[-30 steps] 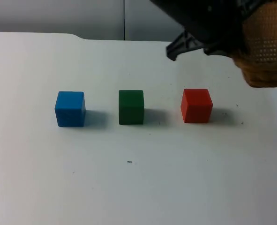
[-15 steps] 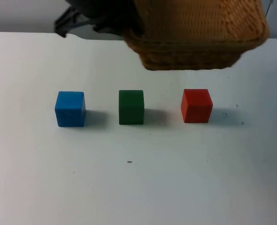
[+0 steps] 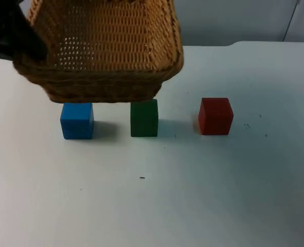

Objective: Pick up the basket with the left hand and place the blue cube into the basket with the right hand.

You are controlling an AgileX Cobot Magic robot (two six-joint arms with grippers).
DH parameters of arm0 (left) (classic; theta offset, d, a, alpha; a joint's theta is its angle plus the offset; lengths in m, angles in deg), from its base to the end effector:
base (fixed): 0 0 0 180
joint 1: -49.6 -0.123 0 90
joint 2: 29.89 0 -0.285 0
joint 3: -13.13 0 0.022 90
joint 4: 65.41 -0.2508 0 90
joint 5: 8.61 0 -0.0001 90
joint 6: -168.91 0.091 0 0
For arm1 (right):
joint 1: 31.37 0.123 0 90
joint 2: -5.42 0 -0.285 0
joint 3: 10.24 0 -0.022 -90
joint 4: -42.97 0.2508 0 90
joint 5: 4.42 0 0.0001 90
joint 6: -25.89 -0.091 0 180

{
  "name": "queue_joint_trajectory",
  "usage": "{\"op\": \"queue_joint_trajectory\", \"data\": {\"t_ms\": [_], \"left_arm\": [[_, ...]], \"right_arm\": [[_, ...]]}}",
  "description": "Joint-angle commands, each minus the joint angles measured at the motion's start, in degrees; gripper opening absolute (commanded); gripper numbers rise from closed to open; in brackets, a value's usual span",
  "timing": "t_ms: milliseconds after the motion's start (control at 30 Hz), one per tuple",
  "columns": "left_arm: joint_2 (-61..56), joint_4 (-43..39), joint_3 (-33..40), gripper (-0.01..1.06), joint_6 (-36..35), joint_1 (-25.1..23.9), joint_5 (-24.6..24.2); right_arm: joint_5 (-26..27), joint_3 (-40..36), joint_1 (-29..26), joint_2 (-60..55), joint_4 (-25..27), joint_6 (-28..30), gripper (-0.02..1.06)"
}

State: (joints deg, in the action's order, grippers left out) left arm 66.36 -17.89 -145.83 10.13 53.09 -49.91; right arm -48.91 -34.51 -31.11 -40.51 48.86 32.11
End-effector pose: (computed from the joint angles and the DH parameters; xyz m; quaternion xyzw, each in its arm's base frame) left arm 0.3028 -0.0629 0.2435 -0.0499 0.9316 -0.2875 0.2169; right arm 0.1128 0.0071 0.3956 -0.0361 0.8401 0.0220 0.5407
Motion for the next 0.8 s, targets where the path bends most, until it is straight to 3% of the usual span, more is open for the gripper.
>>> {"op": "queue_joint_trajectory", "data": {"t_ms": [0, 300, 400, 533, 767], "left_arm": [[-2.76, 1.55, 1.79, 0.0, 4.32, -4.74, -5.29], [-8.18, 1.94, 6.26, 0.0, 10.93, -17.14, -11.9], [-8.83, 1.7, 6.26, 0.0, 13.39, -18.68, -14.39], [-9.1, 1.7, 6.26, 0.0, 16.63, -21.64, -19.34], [-9.1, 1.81, 6.26, 0.0, 17.83, -27.12, -21.98]], "right_arm": [[1.41, 0.38, -0.27, -0.06, 0.41, 0.23, 1.04], [1.89, 0.38, -0.27, -0.53, 0.41, 0.23, 1.04], [2.0, 0.38, -0.27, -1.4, 1.48, 0.48, 1.04], [1.66, 0.38, -0.27, -4.46, 7.48, 5.82, 1.04], [1.54, 0.38, -0.27, -7.41, 12.05, 11.33, 1.04]]}}
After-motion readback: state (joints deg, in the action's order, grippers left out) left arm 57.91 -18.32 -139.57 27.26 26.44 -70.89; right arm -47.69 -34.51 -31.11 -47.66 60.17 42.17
